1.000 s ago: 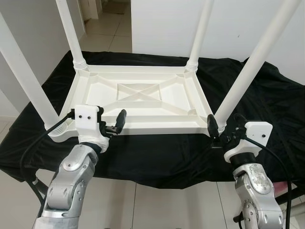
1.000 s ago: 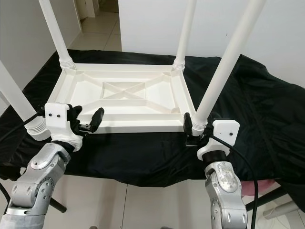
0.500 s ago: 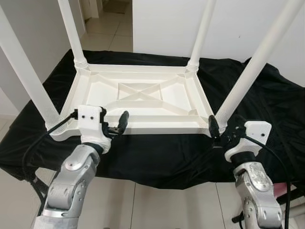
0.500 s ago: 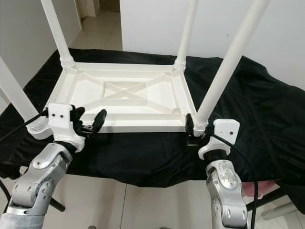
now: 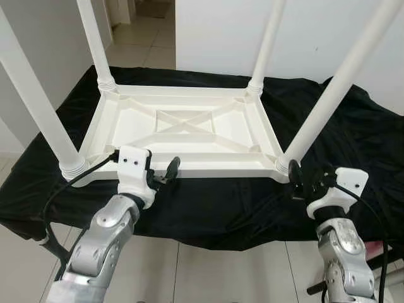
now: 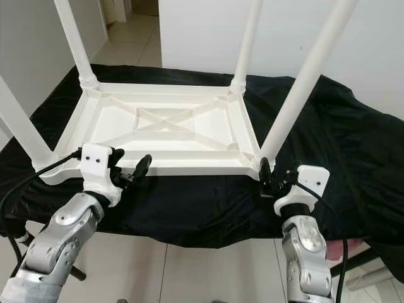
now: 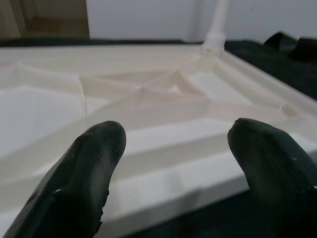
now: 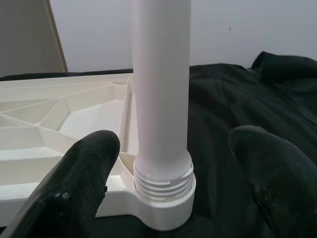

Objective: Building children table

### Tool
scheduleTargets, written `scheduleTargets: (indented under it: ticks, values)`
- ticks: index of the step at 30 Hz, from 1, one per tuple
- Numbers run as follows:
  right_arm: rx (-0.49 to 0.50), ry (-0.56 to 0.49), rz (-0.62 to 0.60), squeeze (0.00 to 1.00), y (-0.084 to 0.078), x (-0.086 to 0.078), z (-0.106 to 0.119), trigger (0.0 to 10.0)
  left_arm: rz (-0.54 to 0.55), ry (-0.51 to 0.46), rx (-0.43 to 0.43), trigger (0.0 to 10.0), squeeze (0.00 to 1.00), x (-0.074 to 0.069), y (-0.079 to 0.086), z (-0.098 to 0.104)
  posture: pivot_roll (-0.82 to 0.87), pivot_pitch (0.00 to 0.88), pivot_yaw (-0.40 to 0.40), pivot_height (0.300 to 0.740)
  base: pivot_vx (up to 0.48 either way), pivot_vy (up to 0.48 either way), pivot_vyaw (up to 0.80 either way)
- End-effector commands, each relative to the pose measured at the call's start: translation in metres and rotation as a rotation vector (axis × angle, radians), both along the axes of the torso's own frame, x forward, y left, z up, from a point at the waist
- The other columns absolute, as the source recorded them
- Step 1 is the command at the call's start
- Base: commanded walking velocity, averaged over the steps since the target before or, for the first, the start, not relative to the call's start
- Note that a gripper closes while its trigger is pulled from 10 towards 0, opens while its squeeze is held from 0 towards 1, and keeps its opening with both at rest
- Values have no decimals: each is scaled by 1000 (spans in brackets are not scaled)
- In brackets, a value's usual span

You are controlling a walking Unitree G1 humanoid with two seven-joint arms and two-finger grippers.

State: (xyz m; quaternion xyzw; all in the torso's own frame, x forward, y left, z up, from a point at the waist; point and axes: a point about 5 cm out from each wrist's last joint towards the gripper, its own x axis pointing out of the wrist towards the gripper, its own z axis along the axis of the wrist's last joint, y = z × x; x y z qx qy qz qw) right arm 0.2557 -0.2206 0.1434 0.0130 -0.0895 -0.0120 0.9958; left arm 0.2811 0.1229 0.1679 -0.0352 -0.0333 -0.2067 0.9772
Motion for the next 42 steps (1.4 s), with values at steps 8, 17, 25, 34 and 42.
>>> scheduleTargets:
  ticks: [8,17,25,34,42]
  values:
    - [-40,26,35,0,-16,13,-11,10000,-466,-60,30,10000,0,-12,-25,9,-42,0,16,740,0,0,0]
    - [-53,23,155,0,-21,39,-8,10000,-738,-77,116,10000,0,-25,-58,12,-44,13,1,740,0,0,0]
    - [-76,13,276,0,-17,61,2,10000,-796,-26,95,10000,0,-24,-71,17,-23,7,-16,740,0,0,0]
    - [-113,117,551,0,-5,93,10,10000,-920,65,207,10000,0,-45,-81,5,22,0,-47,740,0,0,0]
    - [-89,140,700,0,17,86,-2,10000,-796,99,218,10000,0,-29,-64,-6,26,0,-55,740,0,0,0]
